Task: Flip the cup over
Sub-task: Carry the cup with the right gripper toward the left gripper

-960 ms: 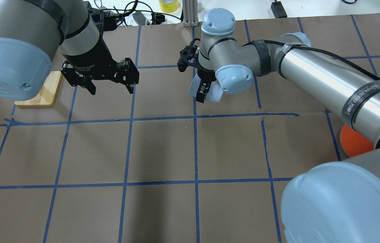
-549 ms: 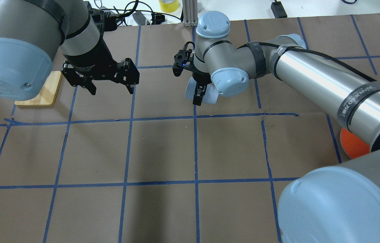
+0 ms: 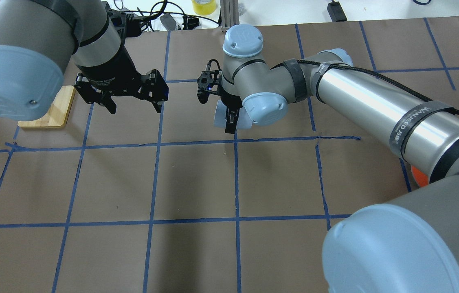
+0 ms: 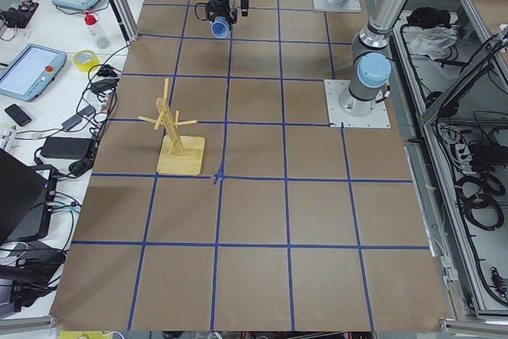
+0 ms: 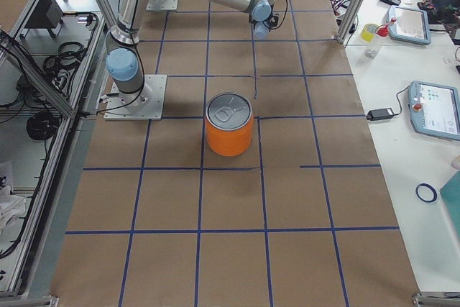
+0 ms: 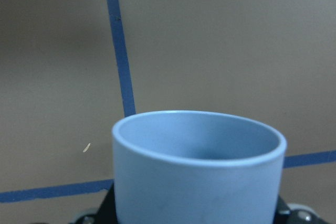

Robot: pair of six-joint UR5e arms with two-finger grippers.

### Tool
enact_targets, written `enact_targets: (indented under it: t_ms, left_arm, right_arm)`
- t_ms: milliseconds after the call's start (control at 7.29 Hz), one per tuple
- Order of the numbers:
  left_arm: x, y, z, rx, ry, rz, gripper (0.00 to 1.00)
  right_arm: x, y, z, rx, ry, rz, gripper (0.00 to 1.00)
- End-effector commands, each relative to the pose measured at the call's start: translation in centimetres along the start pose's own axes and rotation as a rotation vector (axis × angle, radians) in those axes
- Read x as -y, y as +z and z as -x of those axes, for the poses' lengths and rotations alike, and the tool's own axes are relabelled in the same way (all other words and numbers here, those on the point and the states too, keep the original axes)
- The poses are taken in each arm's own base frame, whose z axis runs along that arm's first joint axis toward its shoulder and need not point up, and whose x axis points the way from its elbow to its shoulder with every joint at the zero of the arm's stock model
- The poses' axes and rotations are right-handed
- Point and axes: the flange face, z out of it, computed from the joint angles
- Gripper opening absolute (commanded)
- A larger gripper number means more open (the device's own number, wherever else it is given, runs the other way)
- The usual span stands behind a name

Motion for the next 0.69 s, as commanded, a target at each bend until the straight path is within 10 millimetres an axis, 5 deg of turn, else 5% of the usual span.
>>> enact_targets:
  t_ms: [0, 549]
  left_arm:
    - [0.1, 0.1, 0.0, -0.001, -0.001, 0.003, 0.98]
    - [0.0, 0.1, -0.1, -0.001, -0.001, 0.003, 0.98]
  right_arm:
    - [0.5, 0.2, -0.2, -0.019, -0.088, -0.011, 0.00]
    - [3.2, 1.2, 2.2, -0.006, -0.132, 0.003, 0.00]
